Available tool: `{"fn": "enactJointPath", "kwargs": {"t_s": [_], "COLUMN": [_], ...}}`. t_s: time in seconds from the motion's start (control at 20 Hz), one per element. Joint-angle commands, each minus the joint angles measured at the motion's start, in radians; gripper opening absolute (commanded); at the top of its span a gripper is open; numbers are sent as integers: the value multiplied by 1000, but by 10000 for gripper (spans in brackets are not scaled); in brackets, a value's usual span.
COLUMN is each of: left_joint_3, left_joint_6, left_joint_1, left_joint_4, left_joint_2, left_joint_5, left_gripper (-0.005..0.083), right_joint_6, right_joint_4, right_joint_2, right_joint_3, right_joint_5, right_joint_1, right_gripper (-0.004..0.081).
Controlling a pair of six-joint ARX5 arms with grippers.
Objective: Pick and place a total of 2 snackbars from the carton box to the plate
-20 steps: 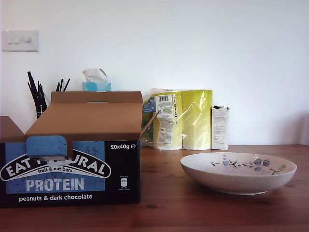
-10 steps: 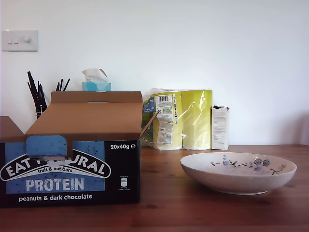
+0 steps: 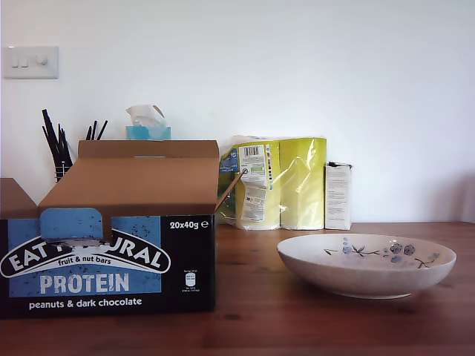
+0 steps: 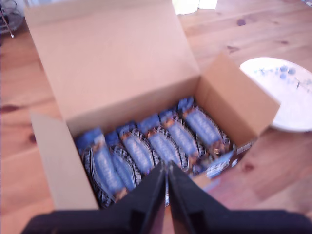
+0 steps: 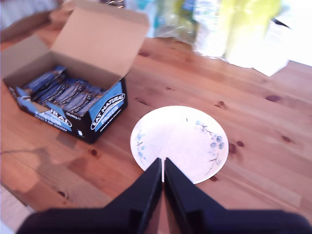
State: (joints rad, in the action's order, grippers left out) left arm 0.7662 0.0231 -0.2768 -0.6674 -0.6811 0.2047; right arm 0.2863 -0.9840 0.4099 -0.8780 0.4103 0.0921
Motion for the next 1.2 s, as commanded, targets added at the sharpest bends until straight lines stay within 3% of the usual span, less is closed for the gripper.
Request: {"fn": "enactJointPath", "kwargs": {"t_s": [0.0,0.4,0.75,0.9,1.15], "left_joint_3": [44,383,544,612,708], "left_joint_6": [-4,114,270,278,292], "left_joint_1": [-1,-44,-120,-148,-197], "left_joint_4": [-19,-255,-364,-412,-489], "left_joint_2": [-67,-533,-836,-942,-1075], "left_joint_5": [0,-89,-231,-266,-453], "left_gripper": [-24,-23,-21,-21,-21], "right_joint_6": [11,26,25,25,25], "right_joint_4": [0,15,52,52,52], "right_joint_2": [35,128,131,131,131], "right_joint_3": [3,3,3,3,3], "right_joint_5": [19,22,26,26,27], "right_joint_1": [9,13,13,13,27], "right_gripper": [-13,-13,-13,-13,-13]}}
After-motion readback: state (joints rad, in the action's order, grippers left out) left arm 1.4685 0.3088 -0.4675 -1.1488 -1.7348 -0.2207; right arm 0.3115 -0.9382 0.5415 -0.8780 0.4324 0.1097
